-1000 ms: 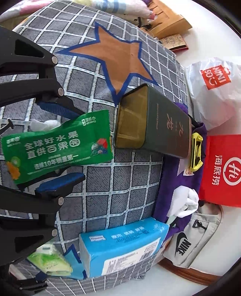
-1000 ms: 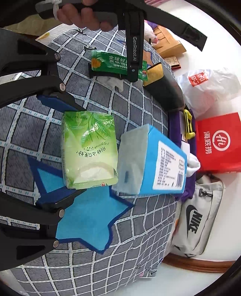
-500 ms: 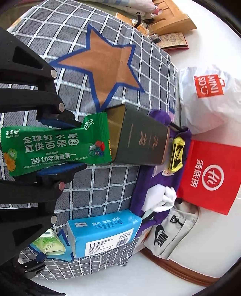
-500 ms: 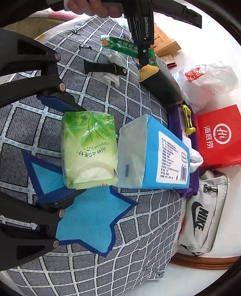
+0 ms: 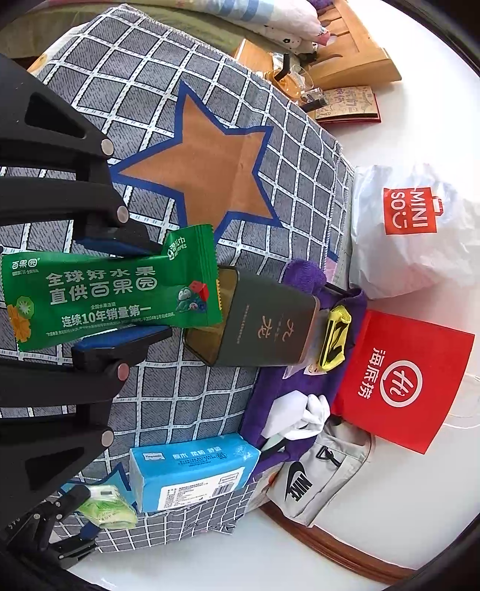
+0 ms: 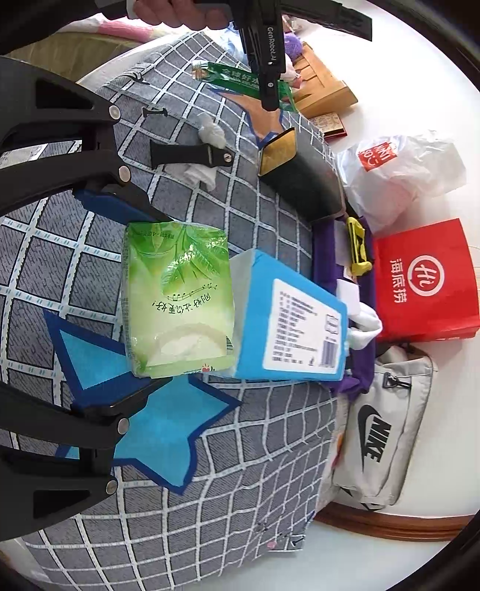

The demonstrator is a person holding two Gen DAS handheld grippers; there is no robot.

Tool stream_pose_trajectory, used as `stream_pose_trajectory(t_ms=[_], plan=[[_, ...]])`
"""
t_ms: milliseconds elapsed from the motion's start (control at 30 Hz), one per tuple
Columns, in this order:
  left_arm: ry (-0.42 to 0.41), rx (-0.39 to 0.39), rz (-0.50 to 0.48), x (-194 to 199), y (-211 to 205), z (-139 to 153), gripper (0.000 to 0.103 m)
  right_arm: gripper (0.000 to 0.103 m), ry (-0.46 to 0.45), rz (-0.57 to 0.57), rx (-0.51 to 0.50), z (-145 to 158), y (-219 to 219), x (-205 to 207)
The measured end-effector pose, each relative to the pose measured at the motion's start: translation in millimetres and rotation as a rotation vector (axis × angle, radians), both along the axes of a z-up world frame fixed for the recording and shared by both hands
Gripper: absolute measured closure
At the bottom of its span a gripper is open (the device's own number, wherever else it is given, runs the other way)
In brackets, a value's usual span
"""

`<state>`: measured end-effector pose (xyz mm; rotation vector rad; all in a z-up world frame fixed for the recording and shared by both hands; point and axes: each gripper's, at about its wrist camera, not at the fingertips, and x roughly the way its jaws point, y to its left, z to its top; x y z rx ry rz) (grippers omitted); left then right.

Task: Organize soft objects
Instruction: 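Carry the snack bar with the left tool while the right tool carries the tissue pack to the towel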

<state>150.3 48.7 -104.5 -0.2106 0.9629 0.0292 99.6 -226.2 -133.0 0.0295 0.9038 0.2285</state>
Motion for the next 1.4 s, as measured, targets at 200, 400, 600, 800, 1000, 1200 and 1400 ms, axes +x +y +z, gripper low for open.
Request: stream_pose_trajectory(t_ms=[200, 400, 600, 800, 1000, 1200, 1400], plan=[[-0.014, -0.003, -0.012, 6.7, -4.2, 14.3, 0.070, 0.031, -0.043, -0.003, -0.012, 27.4, -1.6, 7.8], [-0.034, -0.009, -0.021, 17.4, -5.2, 30.5, 0.070, 0.031, -0.077, -0.011, 0.007, 55.4, -6.7, 23.3], [-0.050, 0.005, -0.026, 34.4, -6.9, 48.2, 0.070, 0.031, -0.088, -0.046, 0.029, 75.7, -12.8, 44.1], [-0.064, 0.019, -0.053, 53.4, -14.3, 62.9, 0.070, 0.031, -0.077, -0.068, 0.039, 83.5, -15.4, 69.4], [-0.070, 0.011, -0.058, 73.1, -15.8, 68.6, 0.070, 0.031, -0.057, -0.082, 0.035, 85.9, -17.5, 96.4], [-0.077, 0.021, -0.053, 96.2, -15.1, 71.9, 0.070, 0.031, -0.049, -0.090, 0.033, 88.3, -19.4, 122.2], [-0.075, 0.012, -0.054, 115.9, -14.1, 71.5, 0.070, 0.031, -0.062, -0.090, 0.029, 91.8, -16.9, 142.7]])
